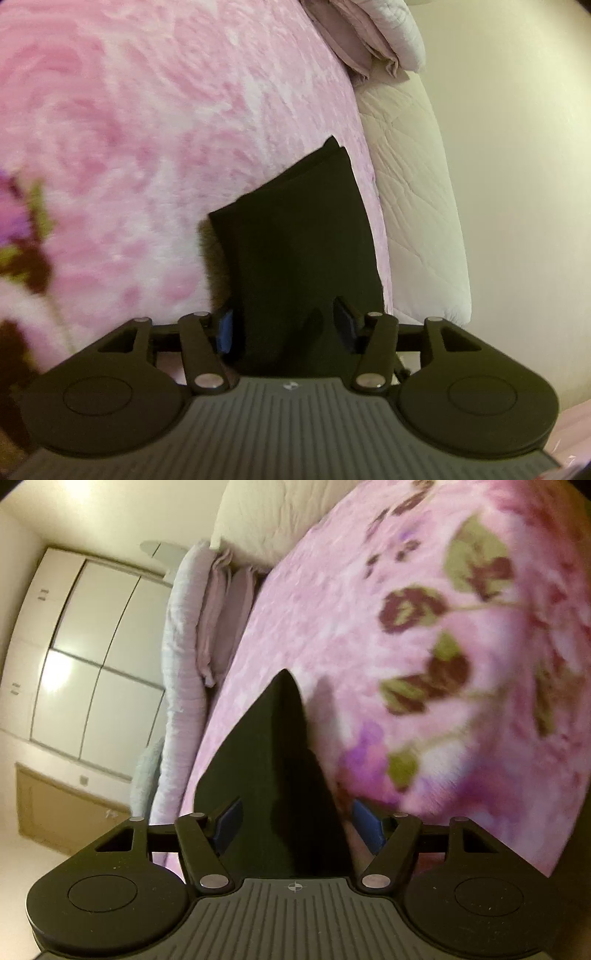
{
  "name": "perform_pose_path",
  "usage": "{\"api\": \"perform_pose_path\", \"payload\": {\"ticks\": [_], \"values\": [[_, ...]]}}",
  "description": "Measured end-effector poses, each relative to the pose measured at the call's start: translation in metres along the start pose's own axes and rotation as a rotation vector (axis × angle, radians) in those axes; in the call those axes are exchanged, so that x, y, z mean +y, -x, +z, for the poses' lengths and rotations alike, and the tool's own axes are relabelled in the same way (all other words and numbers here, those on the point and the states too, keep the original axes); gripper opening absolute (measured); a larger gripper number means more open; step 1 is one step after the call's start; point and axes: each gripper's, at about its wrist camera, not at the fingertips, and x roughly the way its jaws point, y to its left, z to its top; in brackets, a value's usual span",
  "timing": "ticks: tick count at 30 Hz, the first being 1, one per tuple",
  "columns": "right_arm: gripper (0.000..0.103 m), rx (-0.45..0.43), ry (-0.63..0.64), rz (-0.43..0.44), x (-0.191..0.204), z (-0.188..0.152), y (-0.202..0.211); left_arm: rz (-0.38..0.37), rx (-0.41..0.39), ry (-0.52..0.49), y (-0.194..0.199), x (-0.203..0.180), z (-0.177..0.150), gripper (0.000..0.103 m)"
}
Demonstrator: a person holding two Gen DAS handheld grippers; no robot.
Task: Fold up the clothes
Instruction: 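Grasp the black bundle's edges with both grippers and lift it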
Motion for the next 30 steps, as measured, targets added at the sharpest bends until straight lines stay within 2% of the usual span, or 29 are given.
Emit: {"api": "perform_pose_path", "payload": {"ticks": [4, 8, 10, 15, 18, 21, 26, 30], "values": [[0.069, 0.064, 0.008, 0.024, 0.002, 0.014, -0.013, -0.014, 0.003, -0.009, -0.004, -0.002, -0.001, 0.055], [0.069, 0.133, 0.043, 0.037, 0.013, 0.021, -0.022, -0.087, 0.017, 0.031, -0.005, 0.002, 0.004, 0.057], [0.069, 0.157, 0.057, 0.028, 0.017, 0.021, -0.026, -0.083, 0.024, 0.016, -0.007, 0.002, 0.004, 0.057], [0.069, 0.181, 0.066, -0.005, 0.018, 0.019, -0.039, -0.063, 0.010, 0.020, -0.009, 0.011, 0.000, 0.041], [0.069, 0.188, 0.058, 0.000, 0.017, 0.019, -0.045, -0.070, -0.023, 0.068, 0.006, 0.016, -0.012, 0.041], [0.069, 0.189, 0.045, 0.013, 0.012, 0.020, -0.043, -0.076, -0.046, 0.121, 0.013, 0.022, -0.019, 0.043], [0.069, 0.169, 0.026, 0.016, 0.011, 0.020, -0.041, -0.044, -0.077, 0.179, 0.020, 0.020, -0.023, 0.043], [0.069, 0.073, -0.003, 0.028, 0.005, 0.014, -0.017, -0.049, -0.083, 0.207, 0.038, 0.028, -0.029, 0.044]]}}
